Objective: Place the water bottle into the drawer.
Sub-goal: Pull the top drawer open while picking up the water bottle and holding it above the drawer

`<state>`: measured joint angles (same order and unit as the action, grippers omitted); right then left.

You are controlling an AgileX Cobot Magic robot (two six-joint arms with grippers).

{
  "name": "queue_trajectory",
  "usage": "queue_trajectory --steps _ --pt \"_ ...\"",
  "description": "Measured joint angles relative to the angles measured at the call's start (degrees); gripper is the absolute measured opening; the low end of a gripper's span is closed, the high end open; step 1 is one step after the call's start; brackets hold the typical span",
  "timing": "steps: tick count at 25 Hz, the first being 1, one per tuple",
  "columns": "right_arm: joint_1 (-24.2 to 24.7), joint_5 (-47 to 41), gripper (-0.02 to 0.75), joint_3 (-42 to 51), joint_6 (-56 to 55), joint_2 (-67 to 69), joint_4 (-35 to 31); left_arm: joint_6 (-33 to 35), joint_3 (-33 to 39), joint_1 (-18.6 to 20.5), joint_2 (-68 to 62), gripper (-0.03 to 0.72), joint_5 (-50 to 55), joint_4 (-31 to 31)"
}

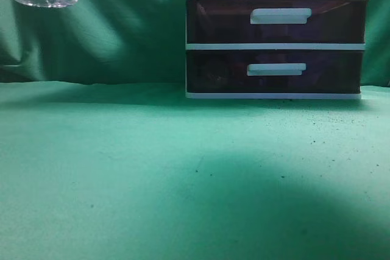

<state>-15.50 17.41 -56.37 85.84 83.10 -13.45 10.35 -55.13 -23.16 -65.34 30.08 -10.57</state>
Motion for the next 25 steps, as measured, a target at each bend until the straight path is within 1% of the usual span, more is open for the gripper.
queue_trajectory --steps 2,3,4,6,7,8,11,19,25 --pt "-1.0 5.7 0.33 0.0 4.0 4.5 1.5 0.0 0.0 0.0 0.0 0.288 0.0 0.0" --pt "-1.3 7.1 0.351 0.0 4.7 6.4 2.5 0.0 0.0 0.0 0.0 0.288 0.0 0.0" --pt "-1.8 7.8 0.334 0.0 5.3 7.9 3.4 0.0 0.0 0.0 0.0 0.288 0.0 0.0" --pt "-2.5 9.1 0.334 0.0 5.7 10.3 4.9 0.0 0.0 0.0 0.0 0.288 0.1 0.0" --pt "-2.6 9.8 0.376 0.0 5.8 11.0 5.4 0.0 0.0 0.0 0.0 0.288 0.1 0.0" --pt "-2.6 10.5 0.36 0.0 5.8 11.8 5.7 0.0 0.0 0.0 0.0 0.288 0.4 0.1" --pt "-2.6 11.3 0.36 -1.4 6.1 13.0 6.1 0.0 0.0 0.0 0.0 0.288 1.0 0.1" --pt "-2.5 12.2 0.36 -9.1 5.9 17.3 6.2 0.0 0.0 0.0 0.0 0.288 1.9 0.2" --pt "-2.3 12.2 0.36 -11.2 5.7 21.6 6.3 0.0 0.0 0.0 0.0 0.288 2.9 1.0"
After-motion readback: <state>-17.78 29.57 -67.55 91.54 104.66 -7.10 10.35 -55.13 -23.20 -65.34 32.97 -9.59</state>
